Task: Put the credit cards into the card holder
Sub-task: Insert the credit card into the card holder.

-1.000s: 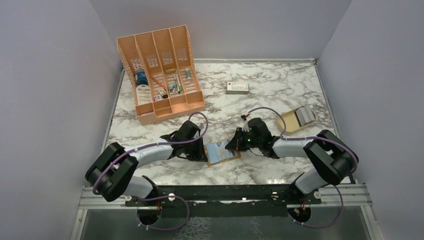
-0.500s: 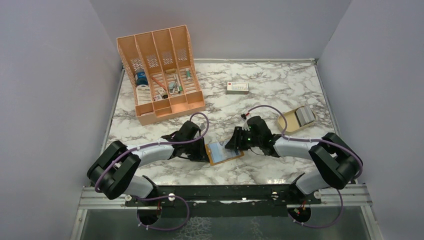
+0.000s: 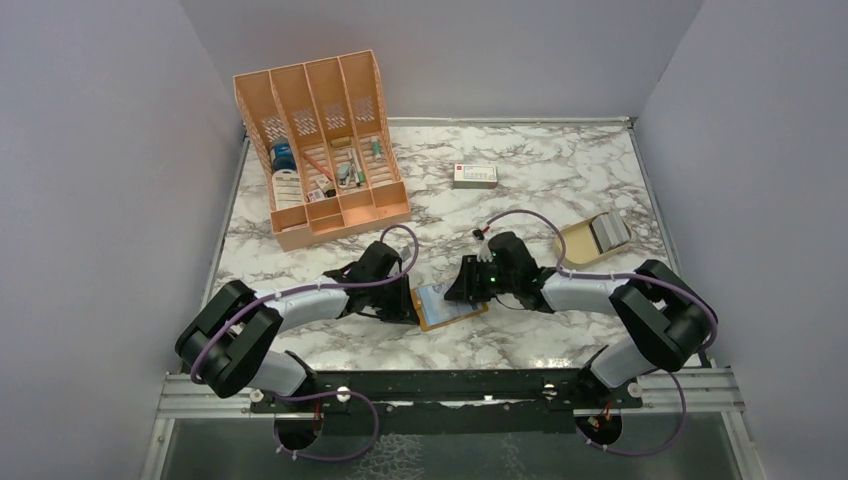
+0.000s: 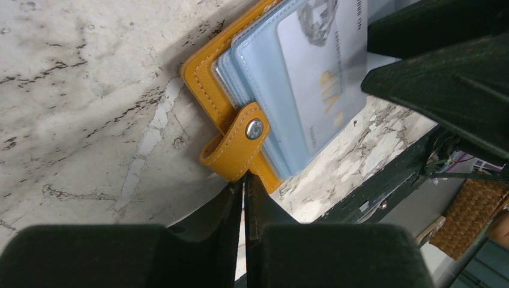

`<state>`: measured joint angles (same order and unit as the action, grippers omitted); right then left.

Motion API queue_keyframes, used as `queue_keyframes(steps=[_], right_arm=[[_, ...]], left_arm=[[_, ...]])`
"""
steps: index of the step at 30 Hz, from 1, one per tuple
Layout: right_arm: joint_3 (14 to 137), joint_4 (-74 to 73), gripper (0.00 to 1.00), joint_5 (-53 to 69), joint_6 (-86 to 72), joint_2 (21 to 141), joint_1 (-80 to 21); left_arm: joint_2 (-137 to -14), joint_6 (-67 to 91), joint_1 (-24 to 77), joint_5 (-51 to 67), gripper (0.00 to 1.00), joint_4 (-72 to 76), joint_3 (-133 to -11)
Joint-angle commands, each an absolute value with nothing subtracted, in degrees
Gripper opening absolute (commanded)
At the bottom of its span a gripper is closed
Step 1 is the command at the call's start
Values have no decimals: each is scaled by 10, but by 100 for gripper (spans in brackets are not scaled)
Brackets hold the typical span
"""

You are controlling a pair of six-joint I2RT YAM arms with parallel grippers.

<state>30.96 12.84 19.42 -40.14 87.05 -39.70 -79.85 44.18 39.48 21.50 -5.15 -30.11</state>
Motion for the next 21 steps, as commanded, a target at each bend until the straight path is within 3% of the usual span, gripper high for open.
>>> queue_keyframes(steps=[1,21], right_arm=[[321,130,34,206,-384,884,-420],[338,112,21,183,-338,893,-462]], left_arm=[[-810,437,396,212,10,-54,-310],[-813,430,396,210,10,-66,-321]])
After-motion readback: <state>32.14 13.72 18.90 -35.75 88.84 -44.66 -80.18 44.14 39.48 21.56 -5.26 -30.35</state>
